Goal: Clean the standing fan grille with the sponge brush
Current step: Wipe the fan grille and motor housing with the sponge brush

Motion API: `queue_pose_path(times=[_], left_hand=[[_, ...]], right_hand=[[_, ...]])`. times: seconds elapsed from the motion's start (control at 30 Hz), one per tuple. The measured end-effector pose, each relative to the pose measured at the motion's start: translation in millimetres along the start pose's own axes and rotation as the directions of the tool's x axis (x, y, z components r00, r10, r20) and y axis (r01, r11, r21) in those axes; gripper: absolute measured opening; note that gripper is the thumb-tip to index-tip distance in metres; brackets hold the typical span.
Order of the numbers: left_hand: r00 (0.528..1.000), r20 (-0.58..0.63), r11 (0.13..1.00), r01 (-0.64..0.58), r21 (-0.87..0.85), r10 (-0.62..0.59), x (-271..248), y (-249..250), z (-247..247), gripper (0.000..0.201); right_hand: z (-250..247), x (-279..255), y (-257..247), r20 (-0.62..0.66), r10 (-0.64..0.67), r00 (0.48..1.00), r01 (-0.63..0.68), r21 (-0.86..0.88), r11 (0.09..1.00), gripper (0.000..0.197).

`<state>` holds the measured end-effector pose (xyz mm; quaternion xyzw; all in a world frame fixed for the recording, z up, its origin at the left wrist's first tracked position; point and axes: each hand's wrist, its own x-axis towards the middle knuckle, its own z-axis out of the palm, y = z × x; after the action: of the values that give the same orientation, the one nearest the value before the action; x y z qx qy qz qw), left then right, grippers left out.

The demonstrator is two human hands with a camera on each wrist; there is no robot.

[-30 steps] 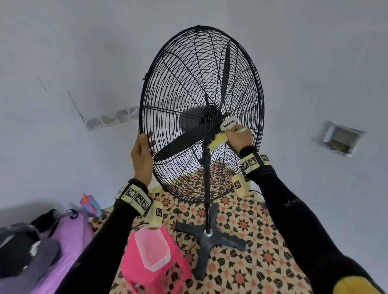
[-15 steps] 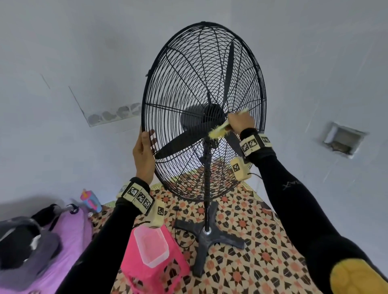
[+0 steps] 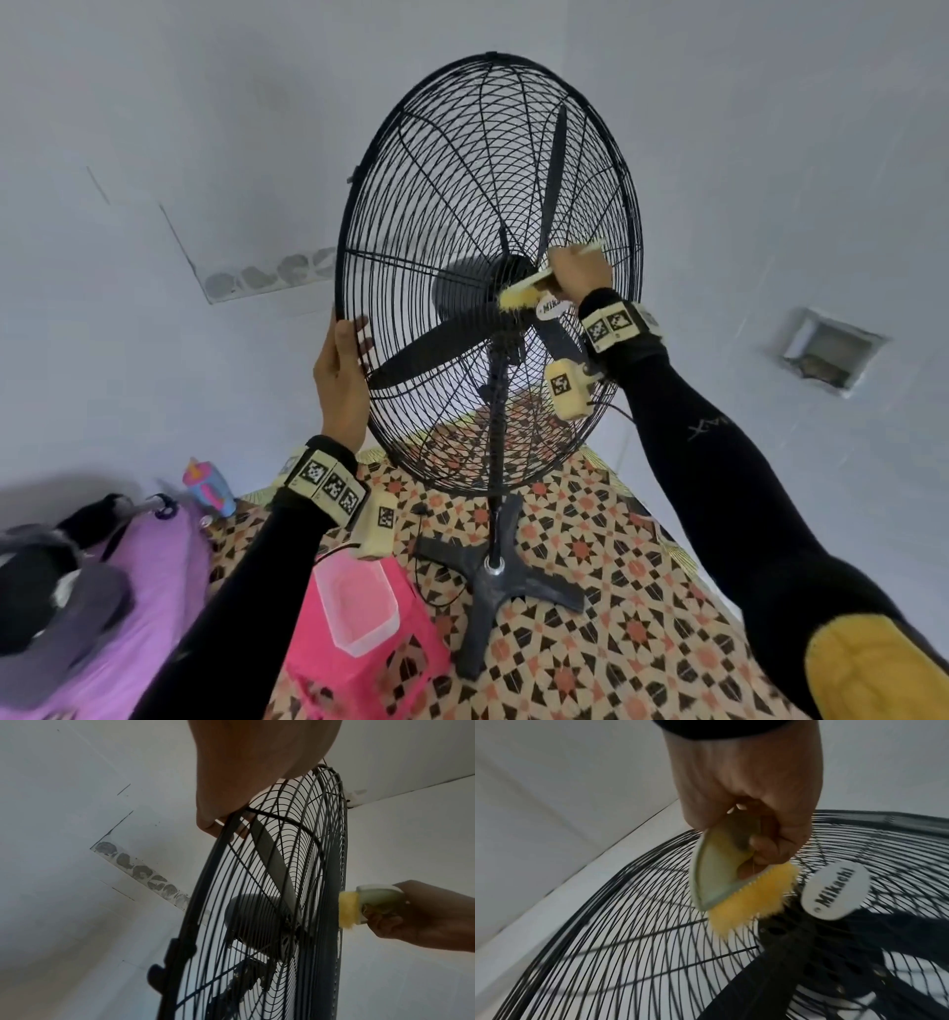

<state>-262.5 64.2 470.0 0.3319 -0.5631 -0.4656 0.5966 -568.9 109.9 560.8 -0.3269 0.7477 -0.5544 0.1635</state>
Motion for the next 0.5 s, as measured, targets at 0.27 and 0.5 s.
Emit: queue_pose_path(times=[0.27,0.5], left_hand=[[1.0,-0.006,1.0,0.008,-0.009,-0.008,-1.9,0.5,2.2,0.059],[1.0,0.003,1.0,0.009,0.008,-0.009,-1.8,1.0,1.3,0.057]], right_hand=[[-4.1,-5.5,-3.0,0.008,-0.002,1.0,0.003,-0.023,1.0,0.022],[-11.2,-24.2,12.4,0.029,-0.031,0.999,0.034,-0.086,0.996,0.011]])
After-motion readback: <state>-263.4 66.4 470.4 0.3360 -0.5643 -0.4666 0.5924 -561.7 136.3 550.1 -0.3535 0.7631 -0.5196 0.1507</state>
